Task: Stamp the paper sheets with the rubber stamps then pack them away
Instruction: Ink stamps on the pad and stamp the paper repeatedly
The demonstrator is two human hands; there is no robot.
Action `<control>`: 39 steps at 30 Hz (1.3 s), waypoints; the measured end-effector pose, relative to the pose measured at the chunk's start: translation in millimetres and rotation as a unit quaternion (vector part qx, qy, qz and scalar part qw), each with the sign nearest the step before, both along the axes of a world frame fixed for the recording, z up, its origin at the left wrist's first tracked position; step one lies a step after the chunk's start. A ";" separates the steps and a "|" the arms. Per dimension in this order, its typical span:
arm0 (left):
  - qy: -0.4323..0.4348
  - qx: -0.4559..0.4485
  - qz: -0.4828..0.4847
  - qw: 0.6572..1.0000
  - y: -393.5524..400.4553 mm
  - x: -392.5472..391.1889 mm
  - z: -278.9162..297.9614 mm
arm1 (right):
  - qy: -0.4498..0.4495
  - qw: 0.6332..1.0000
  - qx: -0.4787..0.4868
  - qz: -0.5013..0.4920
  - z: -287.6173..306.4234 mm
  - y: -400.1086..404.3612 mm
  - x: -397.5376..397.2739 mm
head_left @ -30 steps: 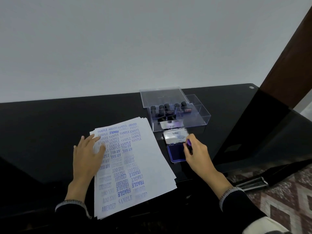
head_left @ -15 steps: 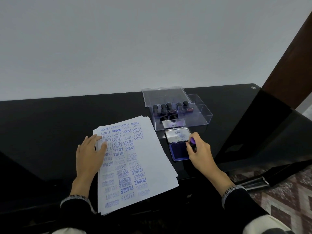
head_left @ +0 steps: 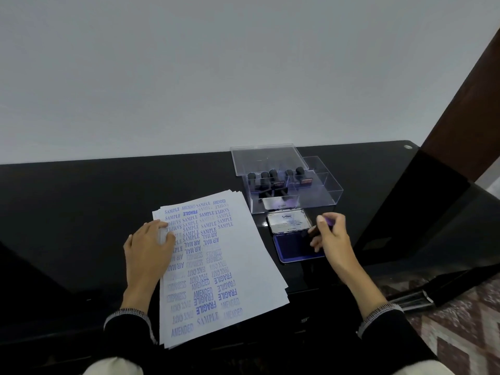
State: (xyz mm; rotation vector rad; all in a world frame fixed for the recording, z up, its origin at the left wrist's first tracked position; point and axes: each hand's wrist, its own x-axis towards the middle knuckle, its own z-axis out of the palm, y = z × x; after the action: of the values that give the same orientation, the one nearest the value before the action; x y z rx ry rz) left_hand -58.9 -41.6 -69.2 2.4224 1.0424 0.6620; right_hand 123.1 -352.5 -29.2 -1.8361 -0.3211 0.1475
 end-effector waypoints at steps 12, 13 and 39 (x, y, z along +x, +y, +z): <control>-0.010 0.003 0.004 1.000 -2.1 0.0 2.1 | -0.142 0.984 -0.098 0.039 0.3 10.5 -7.2; -0.010 0.003 0.004 1.000 -2.0 0.0 2.2 | -0.150 0.981 -0.115 0.051 -1.0 12.2 -8.7; -0.015 0.007 0.009 1.000 -1.5 1.3 -0.2 | -0.197 0.972 -0.121 0.038 -18.9 28.5 -15.4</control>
State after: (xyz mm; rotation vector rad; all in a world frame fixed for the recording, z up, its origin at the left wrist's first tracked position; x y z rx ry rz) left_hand -57.6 -43.1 -69.4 2.4106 1.0525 0.7117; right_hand 107.7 -323.9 -48.1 -2.0934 -0.6753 -0.1346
